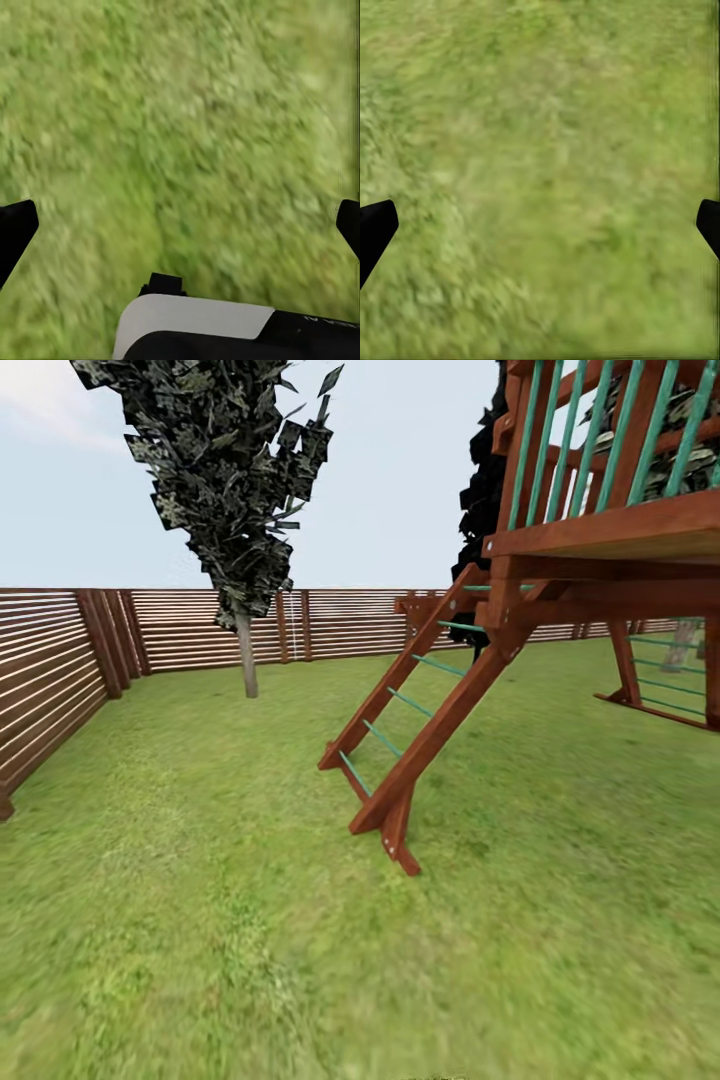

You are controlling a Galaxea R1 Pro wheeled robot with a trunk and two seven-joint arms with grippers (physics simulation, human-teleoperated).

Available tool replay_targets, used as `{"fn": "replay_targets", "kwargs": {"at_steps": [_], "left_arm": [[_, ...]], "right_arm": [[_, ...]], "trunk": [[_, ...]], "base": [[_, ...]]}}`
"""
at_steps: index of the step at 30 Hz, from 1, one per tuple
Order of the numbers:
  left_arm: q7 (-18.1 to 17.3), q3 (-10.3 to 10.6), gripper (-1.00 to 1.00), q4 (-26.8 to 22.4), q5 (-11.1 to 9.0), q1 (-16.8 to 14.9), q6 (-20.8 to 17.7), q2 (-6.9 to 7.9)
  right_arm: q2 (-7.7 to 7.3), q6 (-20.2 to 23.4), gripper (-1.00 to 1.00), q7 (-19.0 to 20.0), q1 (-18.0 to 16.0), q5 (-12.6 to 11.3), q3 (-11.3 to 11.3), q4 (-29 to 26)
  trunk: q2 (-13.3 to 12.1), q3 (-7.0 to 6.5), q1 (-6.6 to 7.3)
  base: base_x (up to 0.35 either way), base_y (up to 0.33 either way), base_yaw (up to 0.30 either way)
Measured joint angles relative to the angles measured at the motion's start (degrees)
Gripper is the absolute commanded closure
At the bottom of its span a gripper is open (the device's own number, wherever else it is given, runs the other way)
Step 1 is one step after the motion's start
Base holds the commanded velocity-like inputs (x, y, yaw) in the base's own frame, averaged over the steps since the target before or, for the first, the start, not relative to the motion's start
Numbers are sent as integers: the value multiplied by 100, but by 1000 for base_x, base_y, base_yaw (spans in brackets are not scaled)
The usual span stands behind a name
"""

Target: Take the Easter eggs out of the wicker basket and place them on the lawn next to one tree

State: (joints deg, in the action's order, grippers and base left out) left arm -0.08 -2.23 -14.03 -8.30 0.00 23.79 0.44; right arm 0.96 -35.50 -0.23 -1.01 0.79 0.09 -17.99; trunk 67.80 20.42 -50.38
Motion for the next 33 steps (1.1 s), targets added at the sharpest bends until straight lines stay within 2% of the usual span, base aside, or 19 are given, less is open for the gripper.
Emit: {"fn": "replay_targets", "kwargs": {"at_steps": [33], "left_arm": [[-48, -5, -100, 0, -5, 0, 0, 48]], "right_arm": [[-2, -19, -100, -1, 0, -3, -8, 4]], "trunk": [[0, 0, 0]], "base": [[0, 0, -295]]}}
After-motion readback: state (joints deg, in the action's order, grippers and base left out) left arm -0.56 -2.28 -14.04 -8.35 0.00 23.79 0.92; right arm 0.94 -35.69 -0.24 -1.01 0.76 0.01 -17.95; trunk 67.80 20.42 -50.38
